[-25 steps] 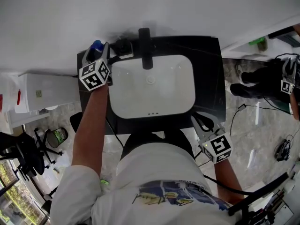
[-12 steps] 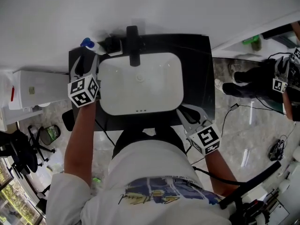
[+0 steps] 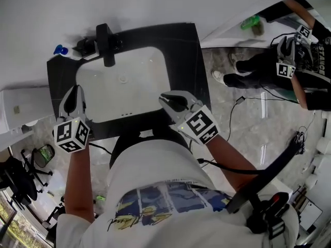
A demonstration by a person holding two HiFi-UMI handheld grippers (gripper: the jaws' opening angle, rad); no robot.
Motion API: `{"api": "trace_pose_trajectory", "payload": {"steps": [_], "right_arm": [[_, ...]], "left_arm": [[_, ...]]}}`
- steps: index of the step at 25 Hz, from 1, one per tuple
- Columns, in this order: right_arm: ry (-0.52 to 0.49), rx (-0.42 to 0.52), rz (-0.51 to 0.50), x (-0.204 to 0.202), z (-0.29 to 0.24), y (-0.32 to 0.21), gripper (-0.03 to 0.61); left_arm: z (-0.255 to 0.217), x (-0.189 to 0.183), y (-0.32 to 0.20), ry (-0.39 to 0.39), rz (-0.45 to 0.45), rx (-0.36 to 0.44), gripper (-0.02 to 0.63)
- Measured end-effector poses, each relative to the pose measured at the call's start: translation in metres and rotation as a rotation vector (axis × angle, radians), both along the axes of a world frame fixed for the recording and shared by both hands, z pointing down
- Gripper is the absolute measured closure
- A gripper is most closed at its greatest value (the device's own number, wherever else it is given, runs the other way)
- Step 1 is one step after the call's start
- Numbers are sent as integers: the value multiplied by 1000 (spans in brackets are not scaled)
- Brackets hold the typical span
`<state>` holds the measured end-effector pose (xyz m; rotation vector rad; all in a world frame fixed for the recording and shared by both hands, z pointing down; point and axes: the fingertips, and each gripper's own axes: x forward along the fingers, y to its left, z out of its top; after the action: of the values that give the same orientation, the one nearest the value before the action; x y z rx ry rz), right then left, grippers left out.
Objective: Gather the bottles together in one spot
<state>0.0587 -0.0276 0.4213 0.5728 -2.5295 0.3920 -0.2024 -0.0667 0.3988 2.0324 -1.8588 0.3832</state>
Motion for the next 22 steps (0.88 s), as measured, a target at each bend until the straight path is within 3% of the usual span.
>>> {"api": "trace_pose_trajectory", "payload": {"steps": [2, 8, 16, 22], "right_arm": [[0, 2, -18, 3, -2, -1, 548], [-18, 10, -73, 11, -3, -6, 554], [-22, -25, -138, 33, 14, 5, 563], [3, -31, -123, 42, 34, 7, 571]], "left_arm": [[1, 19, 15, 2, 34, -23, 608], [7, 85, 42, 27, 233, -111, 612], [17, 149, 83, 72, 306, -212, 612], [25, 184, 109, 53, 458, -295, 612]]}}
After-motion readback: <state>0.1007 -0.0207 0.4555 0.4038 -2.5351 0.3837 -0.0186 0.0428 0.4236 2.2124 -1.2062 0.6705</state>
